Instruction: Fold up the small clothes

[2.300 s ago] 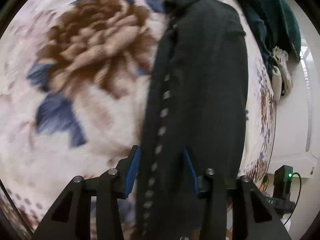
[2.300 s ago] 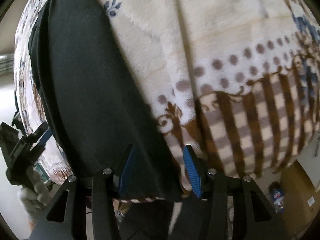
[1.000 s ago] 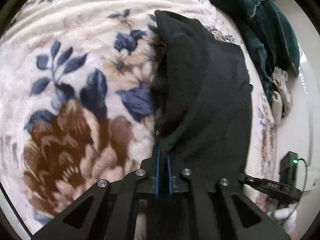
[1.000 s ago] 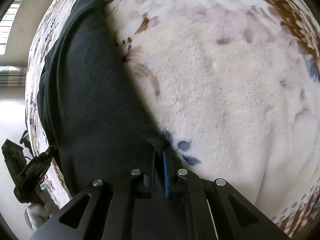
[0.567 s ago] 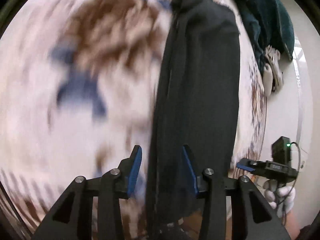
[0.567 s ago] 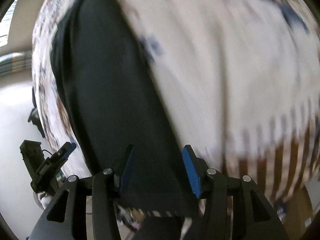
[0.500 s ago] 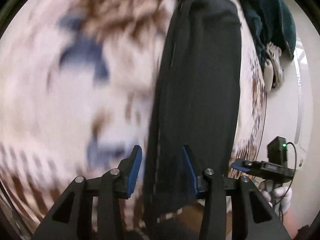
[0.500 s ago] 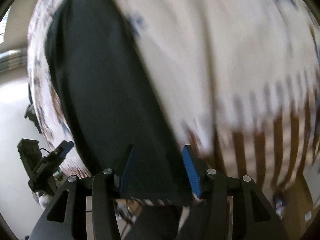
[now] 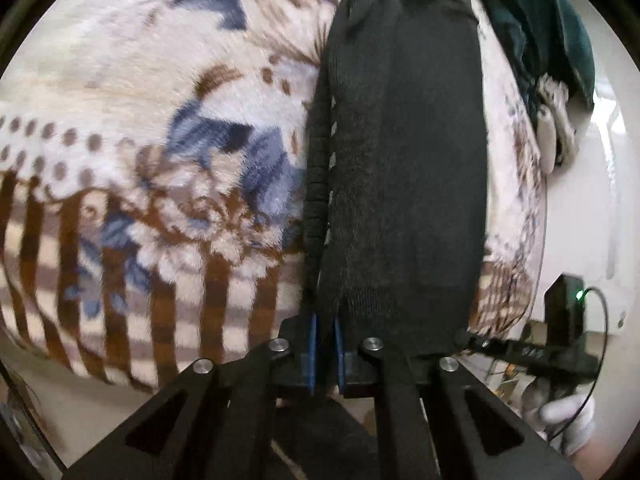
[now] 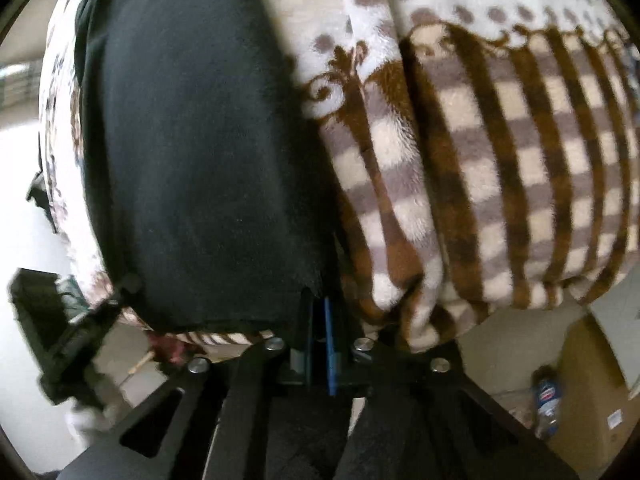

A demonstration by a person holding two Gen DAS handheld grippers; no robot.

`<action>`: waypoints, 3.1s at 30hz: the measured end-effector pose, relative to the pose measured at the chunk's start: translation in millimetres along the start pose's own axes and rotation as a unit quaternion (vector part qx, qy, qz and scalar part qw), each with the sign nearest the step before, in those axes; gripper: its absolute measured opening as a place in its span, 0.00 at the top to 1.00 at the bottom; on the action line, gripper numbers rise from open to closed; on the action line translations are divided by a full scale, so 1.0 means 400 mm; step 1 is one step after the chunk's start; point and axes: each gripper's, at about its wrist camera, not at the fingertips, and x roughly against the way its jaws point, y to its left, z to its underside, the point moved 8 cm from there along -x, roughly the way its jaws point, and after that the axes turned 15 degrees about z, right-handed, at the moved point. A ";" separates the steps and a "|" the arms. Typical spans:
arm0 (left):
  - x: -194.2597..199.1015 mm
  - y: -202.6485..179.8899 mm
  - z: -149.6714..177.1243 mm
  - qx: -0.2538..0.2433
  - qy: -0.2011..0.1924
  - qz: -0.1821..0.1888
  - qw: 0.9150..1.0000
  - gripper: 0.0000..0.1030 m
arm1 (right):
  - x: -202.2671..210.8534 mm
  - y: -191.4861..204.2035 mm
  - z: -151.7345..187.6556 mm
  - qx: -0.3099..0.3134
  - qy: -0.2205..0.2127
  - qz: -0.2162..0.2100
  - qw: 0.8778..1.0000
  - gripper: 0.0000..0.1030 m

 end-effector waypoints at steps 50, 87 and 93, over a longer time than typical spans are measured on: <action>0.047 -0.050 -0.031 0.036 -0.008 0.107 0.994 0.96 | 0.138 0.068 0.039 0.001 -0.004 -0.216 0.976 0.91; -0.169 0.056 0.008 0.059 0.058 0.080 0.993 0.90 | -0.055 0.074 -0.053 0.028 0.072 -0.196 0.977 0.72; -0.118 0.015 0.016 0.087 0.024 0.117 0.989 0.91 | -0.051 0.077 0.021 0.066 0.075 -0.171 0.980 0.84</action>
